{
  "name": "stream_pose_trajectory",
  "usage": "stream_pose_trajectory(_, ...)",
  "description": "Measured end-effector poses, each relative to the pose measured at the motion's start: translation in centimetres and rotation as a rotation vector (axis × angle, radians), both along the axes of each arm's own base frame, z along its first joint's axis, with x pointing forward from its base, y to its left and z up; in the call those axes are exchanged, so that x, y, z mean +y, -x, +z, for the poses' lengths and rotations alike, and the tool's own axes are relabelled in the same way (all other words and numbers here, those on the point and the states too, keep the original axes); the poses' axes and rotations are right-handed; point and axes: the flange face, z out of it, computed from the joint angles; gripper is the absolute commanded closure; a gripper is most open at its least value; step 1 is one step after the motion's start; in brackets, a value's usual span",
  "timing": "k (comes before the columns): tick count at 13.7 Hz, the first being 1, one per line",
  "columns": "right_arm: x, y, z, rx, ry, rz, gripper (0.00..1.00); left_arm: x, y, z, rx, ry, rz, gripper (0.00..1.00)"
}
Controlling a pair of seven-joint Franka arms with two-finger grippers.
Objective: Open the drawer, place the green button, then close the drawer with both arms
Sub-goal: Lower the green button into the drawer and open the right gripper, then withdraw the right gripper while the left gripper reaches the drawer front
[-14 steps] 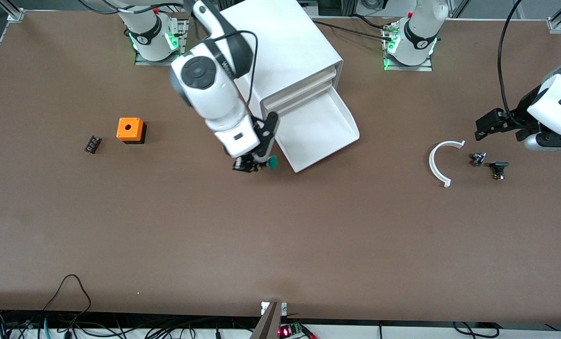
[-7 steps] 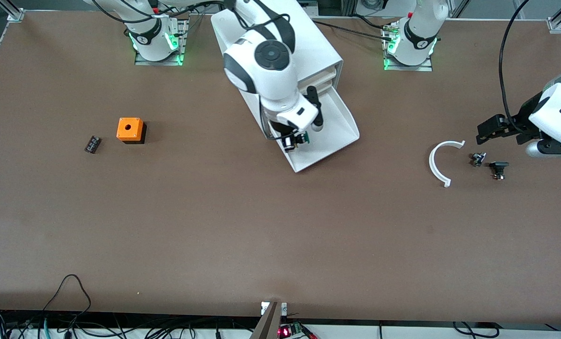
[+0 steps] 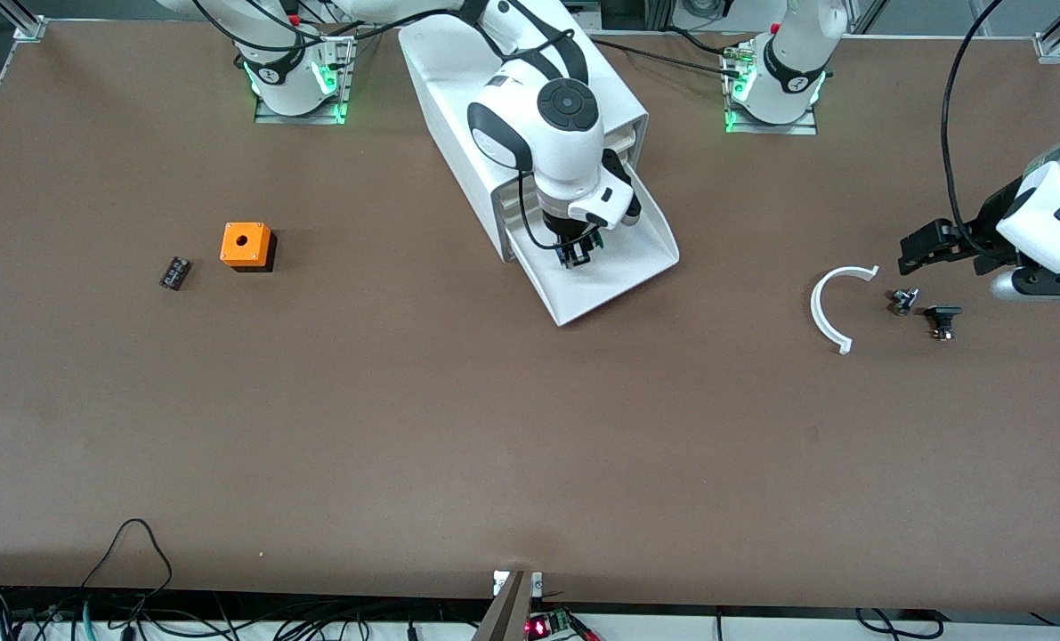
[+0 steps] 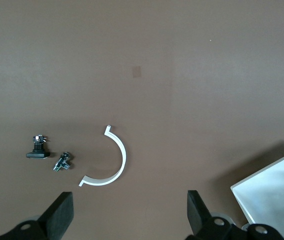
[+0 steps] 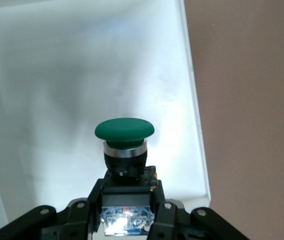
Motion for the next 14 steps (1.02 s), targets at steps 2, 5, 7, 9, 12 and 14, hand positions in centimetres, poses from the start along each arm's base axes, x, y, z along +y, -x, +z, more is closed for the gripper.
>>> stream_pose_trajectory(2,0.3,0.5,-1.9,0.016,0.019,0.009,0.62,0.0,0.0,0.0,0.000,0.000,0.000,0.00)
stream_pose_trajectory(5,0.7,0.7,-3.3,0.021,0.023,0.012,0.53,0.0,0.0,0.1,-0.001,0.000,-0.001,0.00)
stream_pose_trajectory(7,0.9,0.7,-3.5,0.014,0.006,-0.035,0.00,0.0,0.0,0.1,-0.001,0.000,-0.001,0.00)
stream_pose_trajectory(9,1.1,0.8,-3.6,0.013,-0.006,-0.124,0.00,0.0,0.0,0.1,-0.001,0.000,-0.001,0.00)
stream_pose_trajectory(12,1.9,1.3,-2.9,0.007,-0.022,-0.170,0.00,0.0,0.0,0.1,-0.001,0.000,0.000,0.00)
stream_pose_trajectory(14,2.3,0.8,0.1,-0.021,-0.064,-0.182,0.00,-0.2,0.0,0.1,-0.001,0.000,-0.003,0.00)
